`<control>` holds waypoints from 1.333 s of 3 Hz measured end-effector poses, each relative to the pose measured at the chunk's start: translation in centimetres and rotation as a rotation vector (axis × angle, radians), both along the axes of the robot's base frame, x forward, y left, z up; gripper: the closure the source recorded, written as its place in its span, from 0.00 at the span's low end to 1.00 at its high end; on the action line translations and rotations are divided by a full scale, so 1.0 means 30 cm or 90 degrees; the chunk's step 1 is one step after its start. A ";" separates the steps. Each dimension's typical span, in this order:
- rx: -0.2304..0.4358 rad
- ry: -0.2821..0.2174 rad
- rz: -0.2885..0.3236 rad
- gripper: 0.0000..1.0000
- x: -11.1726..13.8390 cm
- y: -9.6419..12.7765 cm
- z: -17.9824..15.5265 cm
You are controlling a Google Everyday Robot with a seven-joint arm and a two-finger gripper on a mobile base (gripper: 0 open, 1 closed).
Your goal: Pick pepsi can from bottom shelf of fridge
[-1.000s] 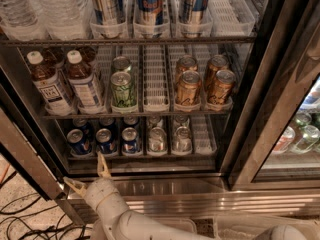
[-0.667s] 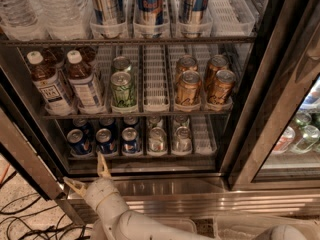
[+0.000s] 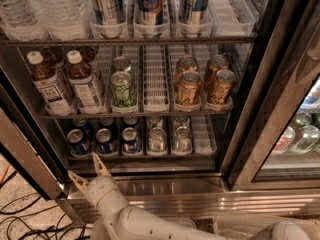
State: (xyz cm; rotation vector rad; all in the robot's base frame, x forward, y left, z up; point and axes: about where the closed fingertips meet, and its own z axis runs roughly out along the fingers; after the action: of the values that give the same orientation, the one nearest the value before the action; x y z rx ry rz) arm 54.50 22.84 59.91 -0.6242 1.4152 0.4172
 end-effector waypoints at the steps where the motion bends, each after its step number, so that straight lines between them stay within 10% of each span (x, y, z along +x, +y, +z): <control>1: -0.010 -0.003 0.011 0.25 0.028 0.019 0.007; 4: 0.006 0.011 0.062 0.27 0.142 0.092 0.041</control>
Offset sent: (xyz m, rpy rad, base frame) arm 0.0320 0.0213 0.0039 -0.0305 0.0063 0.0678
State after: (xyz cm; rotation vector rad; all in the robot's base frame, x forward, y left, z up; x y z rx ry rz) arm 58.77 25.61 61.13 -0.6847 1.4018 0.5066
